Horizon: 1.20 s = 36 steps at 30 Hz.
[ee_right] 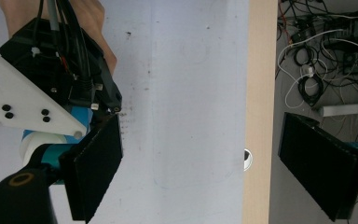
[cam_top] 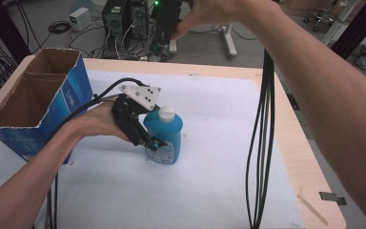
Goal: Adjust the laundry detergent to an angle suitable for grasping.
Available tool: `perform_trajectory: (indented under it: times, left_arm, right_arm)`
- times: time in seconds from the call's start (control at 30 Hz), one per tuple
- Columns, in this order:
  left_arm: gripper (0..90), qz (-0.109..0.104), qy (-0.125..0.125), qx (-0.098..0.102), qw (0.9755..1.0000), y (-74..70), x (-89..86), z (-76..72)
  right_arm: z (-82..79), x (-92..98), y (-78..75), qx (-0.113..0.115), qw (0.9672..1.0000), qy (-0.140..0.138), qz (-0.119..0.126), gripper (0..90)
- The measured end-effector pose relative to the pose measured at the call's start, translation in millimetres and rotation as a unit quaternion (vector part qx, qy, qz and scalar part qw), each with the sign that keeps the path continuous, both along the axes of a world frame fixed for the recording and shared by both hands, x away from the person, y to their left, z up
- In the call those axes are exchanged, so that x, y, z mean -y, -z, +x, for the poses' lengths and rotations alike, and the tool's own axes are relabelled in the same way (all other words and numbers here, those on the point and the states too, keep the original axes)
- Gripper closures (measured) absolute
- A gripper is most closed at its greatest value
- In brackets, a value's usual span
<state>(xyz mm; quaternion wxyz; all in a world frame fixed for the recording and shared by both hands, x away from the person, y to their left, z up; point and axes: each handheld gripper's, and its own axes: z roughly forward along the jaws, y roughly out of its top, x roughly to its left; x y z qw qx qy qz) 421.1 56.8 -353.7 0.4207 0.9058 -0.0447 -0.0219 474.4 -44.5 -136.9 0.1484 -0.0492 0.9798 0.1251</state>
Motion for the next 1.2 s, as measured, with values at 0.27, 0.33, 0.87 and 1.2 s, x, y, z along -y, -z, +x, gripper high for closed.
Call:
perform_trajectory:
  times: [0.27, 0.33, 0.87, 1.2]
  left_arm:
    - [23.9, 0.042, -0.024, 0.014, 0.9987, -11.4, -6.9, -2.0]
    - [20.7, 0.052, -0.035, 0.014, 0.9979, -14.8, -9.3, -3.2]
    - [7.7, 0.148, -0.091, 0.056, 0.9832, -33.7, -21.3, -11.8]
    - [5.9, 0.258, -0.081, 0.096, 0.9581, -49.8, -18.9, -16.3]
  right_arm:
    - [2.9, -1.0, 1.3, -0.002, 1.0, 0.004, 0.001, 13.2]
    - [3.5, -0.9, 1.6, -0.002, 1.0, 0.004, 0.0, 13.2]
    - [14.3, -1.3, 10.3, -0.001, 0.9998, 0.015, -0.013, 13.2]
    - [28.6, 2.8, 34.5, -0.009, 0.9992, 0.027, -0.027, 13.2]
